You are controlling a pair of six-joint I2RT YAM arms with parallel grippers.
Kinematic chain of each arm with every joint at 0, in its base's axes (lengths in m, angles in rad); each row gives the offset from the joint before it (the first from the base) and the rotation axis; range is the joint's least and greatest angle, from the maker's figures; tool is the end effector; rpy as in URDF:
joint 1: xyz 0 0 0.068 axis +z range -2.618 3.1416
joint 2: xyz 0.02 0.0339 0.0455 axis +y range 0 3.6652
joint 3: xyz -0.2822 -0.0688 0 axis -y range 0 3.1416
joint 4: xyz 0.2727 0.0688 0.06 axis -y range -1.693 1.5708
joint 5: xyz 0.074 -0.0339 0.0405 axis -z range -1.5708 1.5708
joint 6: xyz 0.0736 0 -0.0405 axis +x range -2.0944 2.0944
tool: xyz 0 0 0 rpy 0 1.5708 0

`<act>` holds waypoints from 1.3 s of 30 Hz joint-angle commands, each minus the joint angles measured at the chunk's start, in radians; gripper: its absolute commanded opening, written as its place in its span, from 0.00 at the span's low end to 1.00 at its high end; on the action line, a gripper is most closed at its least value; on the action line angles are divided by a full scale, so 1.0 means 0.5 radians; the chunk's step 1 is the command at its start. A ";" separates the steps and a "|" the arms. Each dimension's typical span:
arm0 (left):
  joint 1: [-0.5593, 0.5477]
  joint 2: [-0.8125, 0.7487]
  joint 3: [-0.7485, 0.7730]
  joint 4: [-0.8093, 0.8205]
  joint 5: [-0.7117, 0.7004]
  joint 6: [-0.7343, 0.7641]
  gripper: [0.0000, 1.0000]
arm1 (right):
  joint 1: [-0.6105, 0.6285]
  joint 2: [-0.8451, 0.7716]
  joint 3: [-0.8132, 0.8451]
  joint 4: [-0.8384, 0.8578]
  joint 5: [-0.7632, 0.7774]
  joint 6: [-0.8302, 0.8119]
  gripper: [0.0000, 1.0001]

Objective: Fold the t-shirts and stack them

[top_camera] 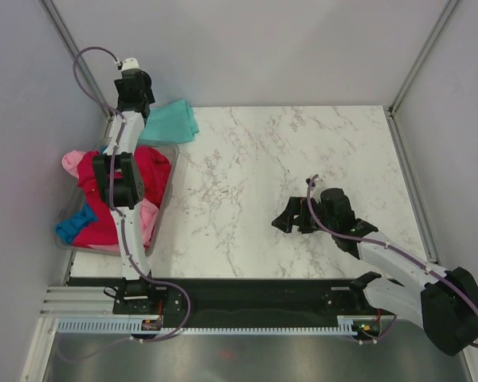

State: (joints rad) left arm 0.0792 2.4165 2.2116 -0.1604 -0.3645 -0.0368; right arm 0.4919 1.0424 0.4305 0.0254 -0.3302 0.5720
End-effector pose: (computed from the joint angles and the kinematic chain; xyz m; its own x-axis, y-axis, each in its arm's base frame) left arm 0.6397 0.0771 0.2529 -0.3409 -0.0615 -0.9381 -0.4187 0.9034 0.0929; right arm 0.2135 0.1415 0.1702 -0.7809 0.1625 -0.6032 -0.3117 0.7353 0.6017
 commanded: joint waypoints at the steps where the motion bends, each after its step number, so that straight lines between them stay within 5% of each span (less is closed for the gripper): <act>1: -0.045 -0.335 -0.079 -0.038 0.326 -0.472 0.65 | 0.007 -0.023 0.041 0.127 0.001 0.010 0.98; 4: -0.045 -0.280 -0.100 -0.103 0.587 -0.684 0.63 | 0.004 -0.048 0.053 0.081 0.028 -0.003 0.98; 7: -0.045 -0.075 0.055 -0.142 1.157 -0.782 0.68 | 0.010 -0.087 0.062 0.029 0.038 0.003 0.98; 13: -0.026 0.397 0.491 -0.182 1.666 -0.981 0.70 | 0.007 -0.235 0.032 -0.048 0.096 -0.009 0.98; 18: -0.014 0.567 0.522 -0.167 1.855 -1.065 0.67 | 0.007 -0.207 0.029 -0.109 0.111 -0.015 0.98; 27: 0.176 0.579 0.528 -0.719 1.577 -0.789 0.53 | 0.007 -0.198 0.069 -0.106 0.108 -0.043 0.98; 31: 0.262 0.597 0.614 -0.857 1.395 -0.433 0.54 | 0.007 -0.195 0.075 -0.146 0.084 -0.079 0.98; 32: 0.295 0.603 0.630 -0.885 1.325 -0.445 0.58 | 0.007 -0.189 0.081 -0.170 0.087 -0.092 0.98; 33: 0.320 0.625 0.660 -0.815 1.555 -0.466 0.56 | 0.007 -0.189 0.081 -0.176 0.090 -0.110 0.98; 39: 0.342 0.607 0.676 -0.799 1.325 -0.479 0.57 | 0.007 -0.127 0.108 -0.186 0.074 -0.116 0.98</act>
State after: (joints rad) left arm 0.2577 2.7338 2.5301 -0.5266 0.3912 -0.3412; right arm 0.4934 0.9676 0.4374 -0.0711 -0.2878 0.5343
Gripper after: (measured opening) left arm 0.568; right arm 0.982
